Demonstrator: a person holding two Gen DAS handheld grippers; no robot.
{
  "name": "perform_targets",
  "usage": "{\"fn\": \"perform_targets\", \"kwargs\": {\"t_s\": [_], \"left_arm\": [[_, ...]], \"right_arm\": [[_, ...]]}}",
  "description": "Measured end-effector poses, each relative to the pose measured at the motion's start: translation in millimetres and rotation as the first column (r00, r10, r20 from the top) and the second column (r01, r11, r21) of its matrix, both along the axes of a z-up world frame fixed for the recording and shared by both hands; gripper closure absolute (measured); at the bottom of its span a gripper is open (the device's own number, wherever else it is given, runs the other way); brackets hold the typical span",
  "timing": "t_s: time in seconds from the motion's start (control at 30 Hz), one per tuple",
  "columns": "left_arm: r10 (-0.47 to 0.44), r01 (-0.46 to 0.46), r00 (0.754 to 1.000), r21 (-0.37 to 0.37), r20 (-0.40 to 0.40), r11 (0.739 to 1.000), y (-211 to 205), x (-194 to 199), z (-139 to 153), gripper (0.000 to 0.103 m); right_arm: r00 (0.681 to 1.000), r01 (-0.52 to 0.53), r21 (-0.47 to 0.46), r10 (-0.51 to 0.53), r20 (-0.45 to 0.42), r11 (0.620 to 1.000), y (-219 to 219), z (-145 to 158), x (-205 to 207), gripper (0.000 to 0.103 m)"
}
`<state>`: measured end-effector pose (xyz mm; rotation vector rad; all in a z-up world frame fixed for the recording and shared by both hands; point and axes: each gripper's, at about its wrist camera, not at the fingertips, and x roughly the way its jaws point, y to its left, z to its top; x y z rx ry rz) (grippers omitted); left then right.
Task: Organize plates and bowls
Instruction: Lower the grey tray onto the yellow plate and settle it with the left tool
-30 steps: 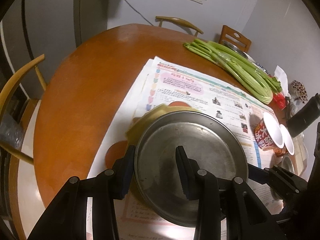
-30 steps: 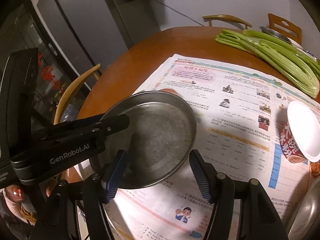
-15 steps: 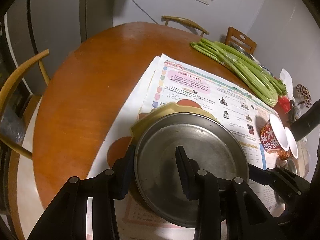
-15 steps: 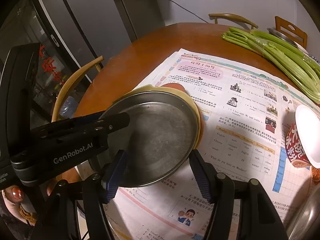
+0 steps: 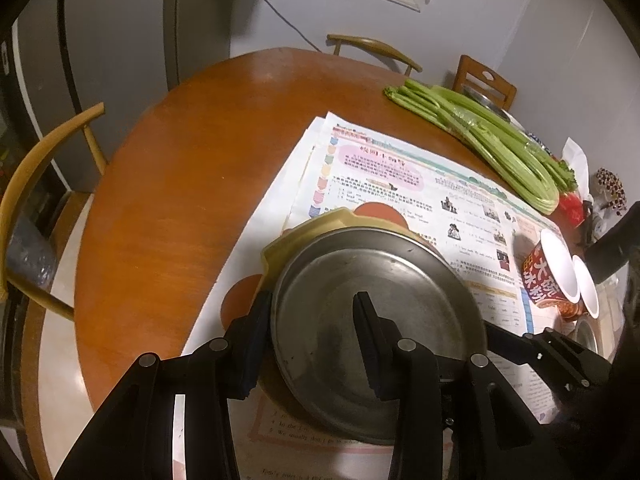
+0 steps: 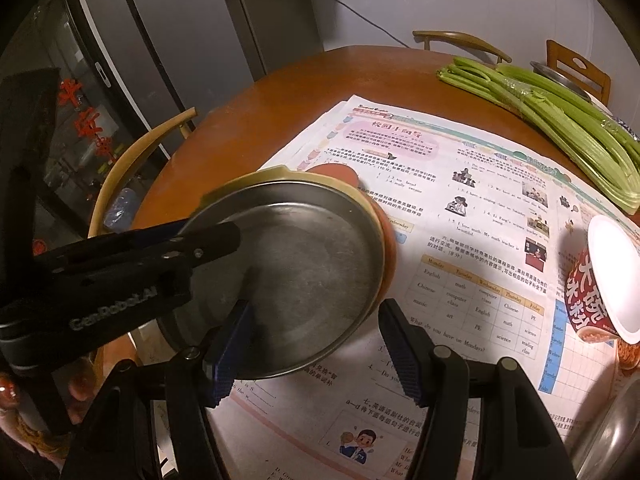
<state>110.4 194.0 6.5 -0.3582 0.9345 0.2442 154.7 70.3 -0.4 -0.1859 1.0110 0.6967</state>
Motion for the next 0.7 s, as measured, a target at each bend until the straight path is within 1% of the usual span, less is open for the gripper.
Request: {"fn": "perform_targets", "kwargs": {"t_s": [0.17, 0.3, 0.4, 0.7], "left_arm": [[0.015, -0.015, 1.0, -0.013, 0.004, 1.0, 4, -5, 1, 0.061], [0.023, -0.022, 0.999, -0.029, 0.028, 0.999, 9, -12, 8, 0.06], [0.029, -0.027, 0.999, -0.04, 0.036, 0.999, 12, -14, 11, 0.06], [0.055, -0.054, 0.996, -0.02, 0.072, 0.998, 15, -22, 24, 0.06]], "right_arm": [[1.0, -0.004, -0.002, 0.004, -0.009, 1.0, 2, -4, 0, 0.038], [1.0, 0.004, -0.006, -0.004, -0.028, 1.0, 0, -8, 5, 0.038], [1.0, 0.009, 0.002, -0.009, -0.021, 1.0, -2, -7, 6, 0.038], [1.0, 0.013, 0.013, -0.012, -0.009, 1.0, -9, -2, 5, 0.038]]}}
